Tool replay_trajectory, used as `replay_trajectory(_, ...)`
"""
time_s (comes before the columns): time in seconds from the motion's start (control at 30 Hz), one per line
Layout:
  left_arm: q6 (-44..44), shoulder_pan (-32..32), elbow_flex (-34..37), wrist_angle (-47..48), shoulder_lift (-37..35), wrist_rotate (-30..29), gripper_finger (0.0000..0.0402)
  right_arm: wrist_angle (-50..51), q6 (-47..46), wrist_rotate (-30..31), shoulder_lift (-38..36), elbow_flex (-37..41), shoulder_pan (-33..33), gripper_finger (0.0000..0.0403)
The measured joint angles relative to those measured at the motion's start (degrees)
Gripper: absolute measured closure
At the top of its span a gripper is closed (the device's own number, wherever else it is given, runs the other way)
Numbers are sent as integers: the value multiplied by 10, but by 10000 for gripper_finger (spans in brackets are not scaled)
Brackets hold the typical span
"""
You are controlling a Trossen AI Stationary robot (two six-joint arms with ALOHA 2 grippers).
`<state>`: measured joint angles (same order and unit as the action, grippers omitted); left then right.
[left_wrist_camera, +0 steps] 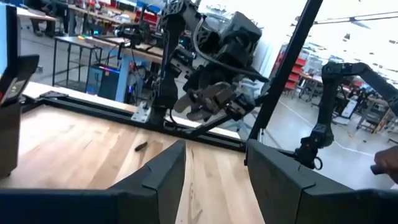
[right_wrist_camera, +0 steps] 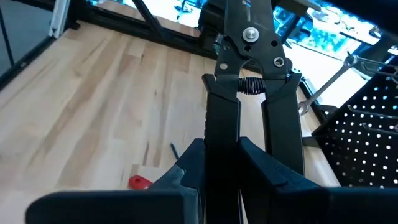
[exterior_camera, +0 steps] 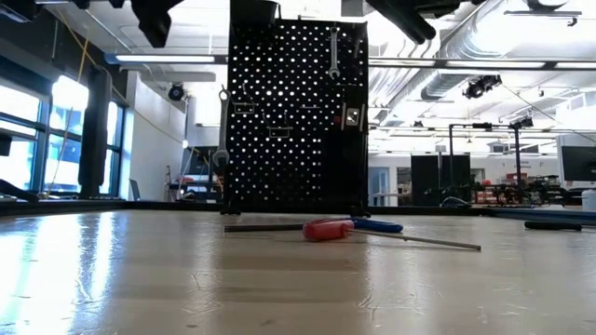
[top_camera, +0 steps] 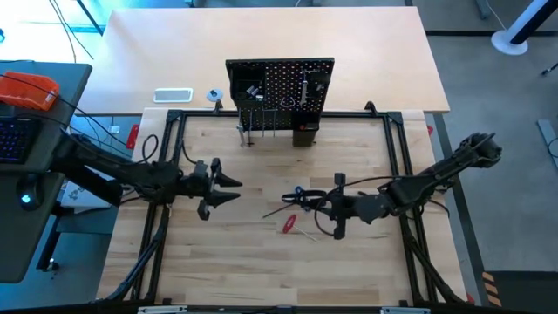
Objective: Hang tools onto peg board
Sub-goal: Hang the wire stripper on the pegboard
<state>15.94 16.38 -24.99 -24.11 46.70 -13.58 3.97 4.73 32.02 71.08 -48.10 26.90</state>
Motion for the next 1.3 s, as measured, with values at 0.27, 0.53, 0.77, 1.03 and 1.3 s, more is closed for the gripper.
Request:
replay_trajectory(0.27, 57, -21, 0, -88, 92, 1, 238, 8, 63, 5, 81, -39, -19, 350)
replay_trajectory(0.53, 104, -41, 0, -95, 127, 40, 238, 177, 137, 64, 211, -192, -19, 350)
replay_trajectory(0.77, 120, -41, 0, -46, 127, 18, 238, 277, 178, 96, 287, -289, -18, 350)
replay_trajectory(1.03, 140, -41, -1, -37, 156, 67, 238, 332, 247, 158, 330, -363, -19, 350)
replay_trajectory(1.3, 140, -41, -2, -71, 199, 88, 238, 346, 273, 162, 354, -381, -25, 350)
